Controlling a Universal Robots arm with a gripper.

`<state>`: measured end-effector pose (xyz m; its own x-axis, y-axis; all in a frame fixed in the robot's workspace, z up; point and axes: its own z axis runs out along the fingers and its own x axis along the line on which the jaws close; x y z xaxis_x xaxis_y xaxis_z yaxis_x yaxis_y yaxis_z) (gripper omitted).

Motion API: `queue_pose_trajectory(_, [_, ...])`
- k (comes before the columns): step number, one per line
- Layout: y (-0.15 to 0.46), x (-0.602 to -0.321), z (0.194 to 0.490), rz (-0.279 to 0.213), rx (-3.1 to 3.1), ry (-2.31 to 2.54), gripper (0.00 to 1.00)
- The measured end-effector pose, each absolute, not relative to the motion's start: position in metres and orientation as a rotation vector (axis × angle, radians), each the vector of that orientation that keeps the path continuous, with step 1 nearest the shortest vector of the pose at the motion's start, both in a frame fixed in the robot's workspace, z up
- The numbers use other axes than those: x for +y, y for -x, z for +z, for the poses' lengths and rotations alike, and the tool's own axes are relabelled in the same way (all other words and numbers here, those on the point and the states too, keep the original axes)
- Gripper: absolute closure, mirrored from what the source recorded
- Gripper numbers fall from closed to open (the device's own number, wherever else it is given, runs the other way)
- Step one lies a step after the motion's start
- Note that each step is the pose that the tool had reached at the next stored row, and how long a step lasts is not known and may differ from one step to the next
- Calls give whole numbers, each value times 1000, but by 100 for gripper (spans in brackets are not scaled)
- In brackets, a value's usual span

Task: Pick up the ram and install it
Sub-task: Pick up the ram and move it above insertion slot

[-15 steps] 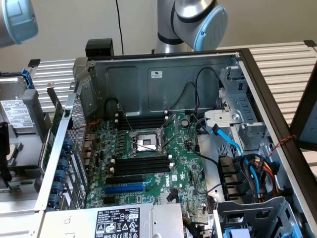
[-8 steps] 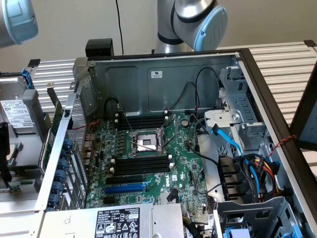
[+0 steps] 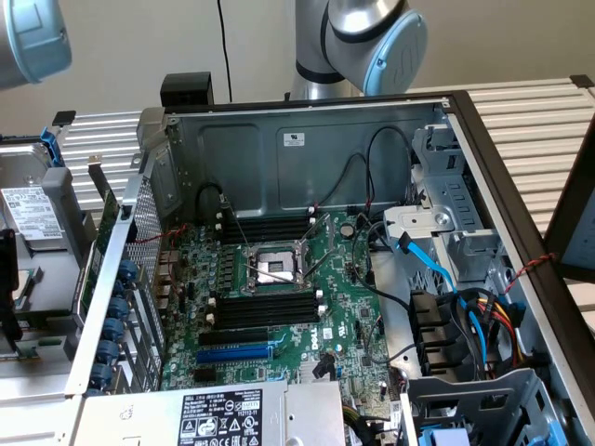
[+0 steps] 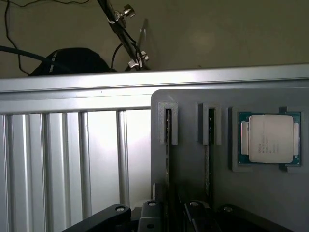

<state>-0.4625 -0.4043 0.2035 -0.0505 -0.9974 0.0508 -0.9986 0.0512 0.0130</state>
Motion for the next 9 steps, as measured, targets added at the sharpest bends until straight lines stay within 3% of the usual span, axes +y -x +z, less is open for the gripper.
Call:
queue_pose_trajectory(4, [462, -404, 203, 40, -2244, -2132, 78])
queue_pose_trajectory(5, [462, -404, 203, 40, -2244, -2132, 85])
queue_pose_trajectory(9, [462, -404, 203, 40, -2244, -2132, 85])
